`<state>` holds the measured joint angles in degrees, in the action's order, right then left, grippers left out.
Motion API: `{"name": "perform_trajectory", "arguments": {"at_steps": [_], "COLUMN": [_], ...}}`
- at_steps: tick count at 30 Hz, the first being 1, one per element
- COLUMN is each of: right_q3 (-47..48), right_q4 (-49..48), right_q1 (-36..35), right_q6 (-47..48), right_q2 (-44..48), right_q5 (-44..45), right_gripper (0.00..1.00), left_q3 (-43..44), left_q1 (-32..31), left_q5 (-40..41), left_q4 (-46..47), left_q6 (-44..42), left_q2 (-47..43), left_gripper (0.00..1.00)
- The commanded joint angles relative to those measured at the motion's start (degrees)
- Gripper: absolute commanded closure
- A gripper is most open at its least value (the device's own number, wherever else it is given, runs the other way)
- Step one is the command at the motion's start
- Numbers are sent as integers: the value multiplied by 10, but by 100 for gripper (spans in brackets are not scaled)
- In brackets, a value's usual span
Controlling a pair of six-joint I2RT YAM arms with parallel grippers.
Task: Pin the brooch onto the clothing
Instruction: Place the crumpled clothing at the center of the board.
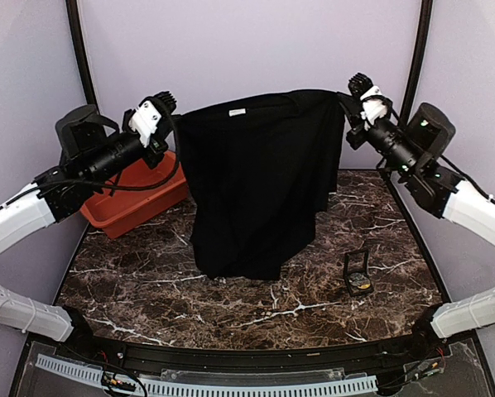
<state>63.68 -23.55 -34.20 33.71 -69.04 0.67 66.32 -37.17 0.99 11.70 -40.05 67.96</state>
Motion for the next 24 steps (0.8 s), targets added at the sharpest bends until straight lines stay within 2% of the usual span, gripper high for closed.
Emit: {"name": "perform_trajectory", "arguments": {"at_steps": [1,6,9,12,16,19,22,24], "right_q3": [-28,-15,18,35,24,25,28,26], "right_q4": [61,89,106,105,65,43,23,15], "right_q1": [6,2,-1,-4,-5,-5,-2,5], "right_q6": [-44,-85,-107,-112,-107,-76,-29,-11], "right_q2": [108,193,193,179,158,115,24,-40], "right_q5": [-96,-174,-204,-202,-154,-78,3,24], "right_gripper": [100,100,100,100,100,100,100,100], "left_q3": [-5,20,61,94,86,52,23,3], "left_q1": [-34,-37,-38,-38,-38,-37,-31,3], "left_q5": [-21,-95,-138,-145,-112,-35,66,71], "left_q4": [-142,-161,-156,-148,-123,-84,-55,-35], "left_q6": [15,46,59,60,44,30,5,28], "left_q2": [-94,-204,-214,-203,-180,-144,-96,-52], "left_gripper": [99,99,99,99,99,99,99,99]}}
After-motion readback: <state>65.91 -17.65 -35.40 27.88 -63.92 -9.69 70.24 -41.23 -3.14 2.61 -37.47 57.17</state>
